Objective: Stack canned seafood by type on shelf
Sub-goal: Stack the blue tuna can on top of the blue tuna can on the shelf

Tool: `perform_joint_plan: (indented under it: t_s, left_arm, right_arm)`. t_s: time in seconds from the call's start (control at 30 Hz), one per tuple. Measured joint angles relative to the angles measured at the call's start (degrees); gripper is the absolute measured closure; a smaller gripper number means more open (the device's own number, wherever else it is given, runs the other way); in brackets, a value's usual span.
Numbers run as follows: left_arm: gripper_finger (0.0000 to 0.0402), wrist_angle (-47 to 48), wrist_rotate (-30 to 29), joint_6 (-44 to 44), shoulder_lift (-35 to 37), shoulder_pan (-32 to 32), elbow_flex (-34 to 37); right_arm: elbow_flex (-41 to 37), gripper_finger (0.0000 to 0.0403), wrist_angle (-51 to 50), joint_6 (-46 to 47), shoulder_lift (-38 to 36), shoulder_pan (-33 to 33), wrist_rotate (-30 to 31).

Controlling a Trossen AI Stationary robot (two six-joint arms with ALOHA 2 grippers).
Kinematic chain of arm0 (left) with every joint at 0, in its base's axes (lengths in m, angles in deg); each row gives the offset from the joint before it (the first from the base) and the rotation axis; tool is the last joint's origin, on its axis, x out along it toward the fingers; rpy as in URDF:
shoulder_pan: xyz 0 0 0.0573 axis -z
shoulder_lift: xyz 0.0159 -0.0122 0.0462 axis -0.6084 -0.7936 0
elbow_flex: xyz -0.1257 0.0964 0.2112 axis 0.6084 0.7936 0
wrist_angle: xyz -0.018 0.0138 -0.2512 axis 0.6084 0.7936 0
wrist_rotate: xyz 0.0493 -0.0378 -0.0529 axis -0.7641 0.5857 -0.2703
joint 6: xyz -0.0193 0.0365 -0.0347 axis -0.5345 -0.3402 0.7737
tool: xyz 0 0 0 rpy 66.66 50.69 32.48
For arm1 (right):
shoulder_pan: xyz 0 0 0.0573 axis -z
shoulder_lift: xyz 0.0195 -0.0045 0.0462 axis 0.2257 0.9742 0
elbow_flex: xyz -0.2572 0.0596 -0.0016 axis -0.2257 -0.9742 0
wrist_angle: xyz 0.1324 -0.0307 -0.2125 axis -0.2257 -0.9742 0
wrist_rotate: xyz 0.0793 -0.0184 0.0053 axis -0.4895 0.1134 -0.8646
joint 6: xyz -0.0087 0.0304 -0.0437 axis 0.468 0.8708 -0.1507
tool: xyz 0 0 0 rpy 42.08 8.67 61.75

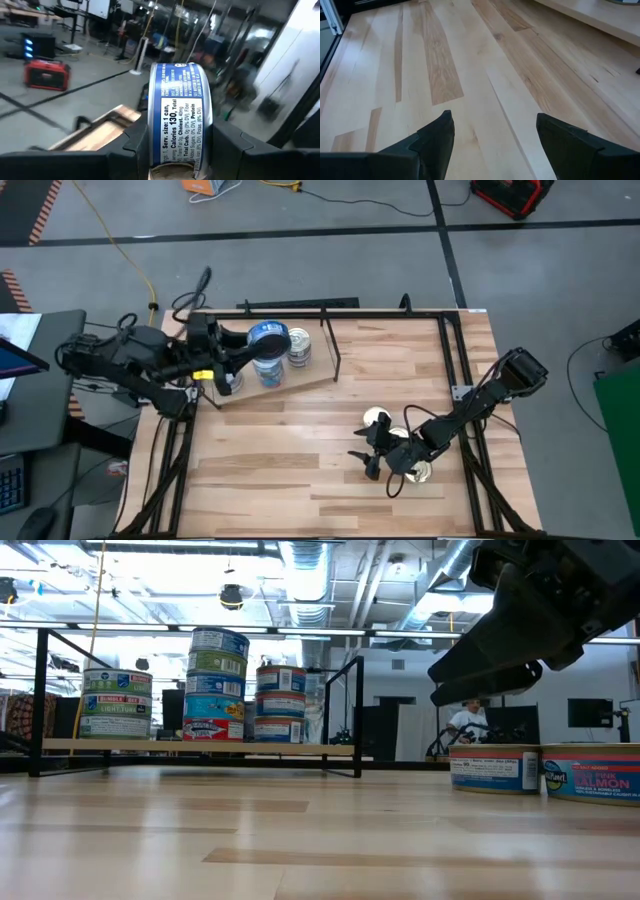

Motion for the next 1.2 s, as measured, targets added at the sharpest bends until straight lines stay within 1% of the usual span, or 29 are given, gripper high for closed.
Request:
perform_joint_plan:
  t_s: [0.07, 0.2, 0.3, 0.5, 0.57, 0.67, 0.8, 0.87, 0.93, 1.03, 1.2]
  left_arm:
    - [0.0262, 4.6, -0.4, -3.0, 0.0, -0.6, 0.0]
    - [0.0262, 18.9, -2.2, -7.4, -1.2, -2.2, 0.0]
    - [0.0262, 28.0, -4.0, -13.6, -3.0, -2.4, 0.0]
    - [0.0262, 39.2, -4.1, -29.3, -8.3, -2.4, 0.0]
    - [0.0262, 42.7, -5.4, -31.8, -11.0, -2.4, 0.0]
    - [0.0262, 46.2, -10.9, -32.9, -14.9, -2.3, 0.0]
    - [0.0262, 49.2, -20.3, -37.0, -20.2, -2.1, 0.0]
    - [0.0262, 50.0, -22.9, -39.0, -22.1, -2.0, 0.0]
    - [0.0262, 50.7, -24.0, -39.6, -23.4, -2.0, 0.0]
    - [0.0262, 52.4, -23.3, -38.7, -23.8, -2.7, 0.0]
    - [0.0262, 54.5, -22.1, -35.7, -21.7, -4.1, 0.0]
  right_arm:
    - [0.0, 0.0097, -0.1, 0.0, 0.0, 0.0, 0.0]
    - [0.0, 0.0097, -0.2, -0.2, 0.0, 0.0, 0.0]
    - [0.0, 0.0097, -0.2, -0.2, 0.0, 0.0, 0.0]
    - [0.0, 0.0097, -0.2, -0.3, 0.0, 0.3, 0.0]
    - [0.0, 0.0097, -0.2, -0.3, 0.0, 0.4, 0.0]
    - [0.0, 0.0097, -0.2, -0.3, 0.0, 0.4, 0.0]
    - [0.0, 0.0097, -0.1, -0.3, 0.0, 0.4, 0.0]
    - [0.0, 0.0097, -0.2, -0.3, 0.0, 0.4, 0.0]
    - [0.0, 0.0097, -0.2, -0.3, 0.0, 0.4, 0.0]
    - [0.0, 0.0097, -0.2, -0.3, 0.0, 0.2, 0.0]
    - [0.0, 0.0097, -0.2, -0.5, 0.0, -0.2, -0.1]
